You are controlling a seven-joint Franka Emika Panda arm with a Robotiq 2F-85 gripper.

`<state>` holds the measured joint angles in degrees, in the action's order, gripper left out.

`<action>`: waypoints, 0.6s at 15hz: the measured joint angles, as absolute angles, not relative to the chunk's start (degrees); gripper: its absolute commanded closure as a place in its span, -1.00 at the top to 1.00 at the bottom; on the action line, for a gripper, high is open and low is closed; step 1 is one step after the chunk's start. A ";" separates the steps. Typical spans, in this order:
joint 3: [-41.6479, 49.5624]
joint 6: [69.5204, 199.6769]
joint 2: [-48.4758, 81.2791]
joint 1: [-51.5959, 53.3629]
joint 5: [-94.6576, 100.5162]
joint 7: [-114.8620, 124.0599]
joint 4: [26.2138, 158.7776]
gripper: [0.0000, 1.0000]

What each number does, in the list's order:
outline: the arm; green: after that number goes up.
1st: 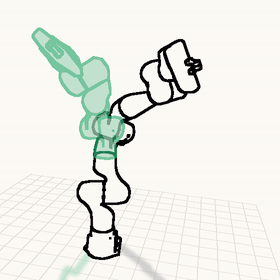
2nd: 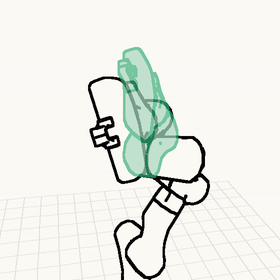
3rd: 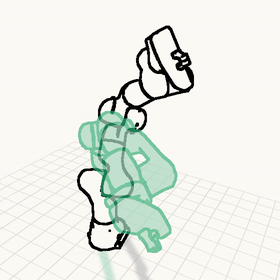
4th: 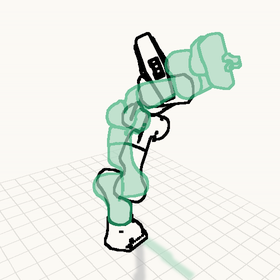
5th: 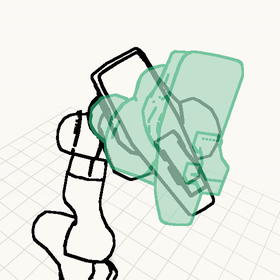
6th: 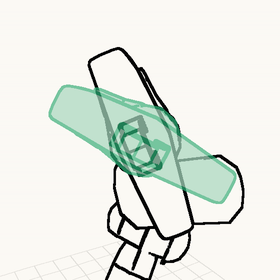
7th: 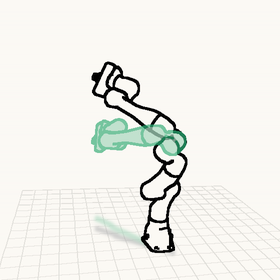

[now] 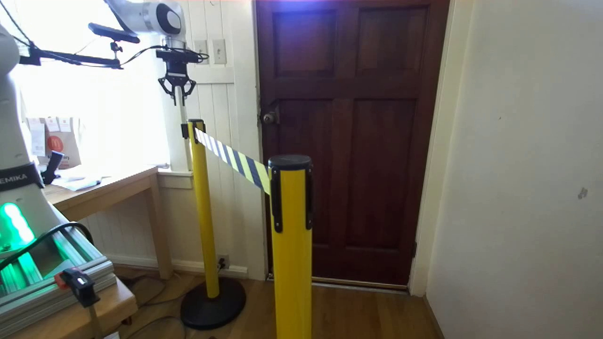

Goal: Pull out the barrier belt from the yellow stand on the right and attach it to the stand on the left.

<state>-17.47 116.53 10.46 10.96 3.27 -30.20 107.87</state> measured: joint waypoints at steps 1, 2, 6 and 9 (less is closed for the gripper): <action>-17.52 112.67 8.25 11.16 2.48 -28.63 108.34 0.35; -17.52 108.66 5.98 11.42 1.86 -26.70 108.76 0.48; -17.34 92.54 -3.81 12.27 0.50 -18.01 110.89 0.98; -17.00 81.06 -10.85 12.47 0.50 -12.58 112.76 1.00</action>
